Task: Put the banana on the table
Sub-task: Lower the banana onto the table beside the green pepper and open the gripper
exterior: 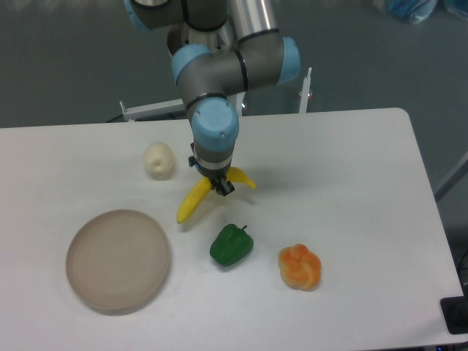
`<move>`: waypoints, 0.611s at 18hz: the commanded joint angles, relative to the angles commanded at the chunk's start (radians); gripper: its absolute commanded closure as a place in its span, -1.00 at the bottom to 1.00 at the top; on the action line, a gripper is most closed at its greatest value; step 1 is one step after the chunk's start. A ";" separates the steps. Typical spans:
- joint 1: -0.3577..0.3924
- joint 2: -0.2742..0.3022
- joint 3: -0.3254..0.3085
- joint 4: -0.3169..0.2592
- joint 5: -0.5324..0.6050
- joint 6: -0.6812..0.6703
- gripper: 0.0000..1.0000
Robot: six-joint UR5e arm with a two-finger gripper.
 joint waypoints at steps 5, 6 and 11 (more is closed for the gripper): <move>0.002 0.006 0.008 0.006 0.000 0.000 -0.85; 0.002 0.011 0.009 0.017 0.000 -0.002 -1.00; 0.023 0.026 0.063 0.035 0.000 -0.008 -1.00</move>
